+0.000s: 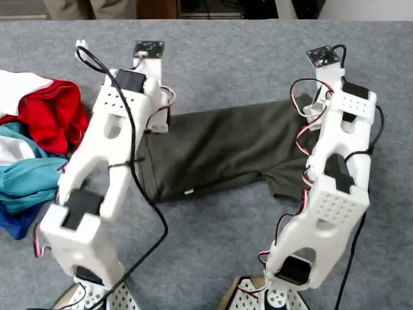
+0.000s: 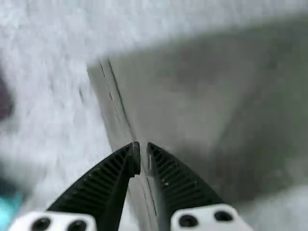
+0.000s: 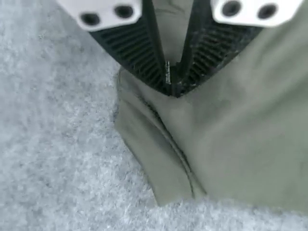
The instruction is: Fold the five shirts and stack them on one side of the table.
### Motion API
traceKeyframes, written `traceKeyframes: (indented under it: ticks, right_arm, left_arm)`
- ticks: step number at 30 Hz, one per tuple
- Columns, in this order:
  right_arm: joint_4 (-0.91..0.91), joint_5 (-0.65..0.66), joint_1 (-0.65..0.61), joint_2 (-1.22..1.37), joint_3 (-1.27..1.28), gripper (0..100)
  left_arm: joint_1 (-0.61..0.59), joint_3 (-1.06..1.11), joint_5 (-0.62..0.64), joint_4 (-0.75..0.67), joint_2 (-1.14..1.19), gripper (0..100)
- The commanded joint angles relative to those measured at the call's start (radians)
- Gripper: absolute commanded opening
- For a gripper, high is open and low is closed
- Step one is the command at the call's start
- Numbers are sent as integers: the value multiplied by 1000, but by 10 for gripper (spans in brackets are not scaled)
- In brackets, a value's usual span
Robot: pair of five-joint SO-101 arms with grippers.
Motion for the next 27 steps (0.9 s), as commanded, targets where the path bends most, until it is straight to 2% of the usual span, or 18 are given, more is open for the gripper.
traceKeyframes:
  ticks: [1, 5, 13, 16, 20, 24, 27]
  right_arm:
    - [6, 17, 4, 53, -85, 5]
    - [8, 51, 19, 90, -130, 5]
    - [41, 190, 18, 84, -217, 8]
    - [181, 278, -16, 59, -309, 9]
    - [374, 342, -21, -13, -458, 9]
    - [603, 563, -31, -84, -549, 9]
    - [709, 703, -41, -136, -549, 10]
  left_arm:
    - [-61, 12, 8, -210, 163, 19]
    - [-98, -38, 58, -236, 286, 19]
    - [-110, -74, 63, -285, 325, 19]
    - [-109, -75, 63, -281, 312, 19]
    - [-109, -63, 55, -216, 185, 19]
    - [-92, -8, -2, -178, -1, 19]
    - [-77, 124, -61, -196, -142, 19]
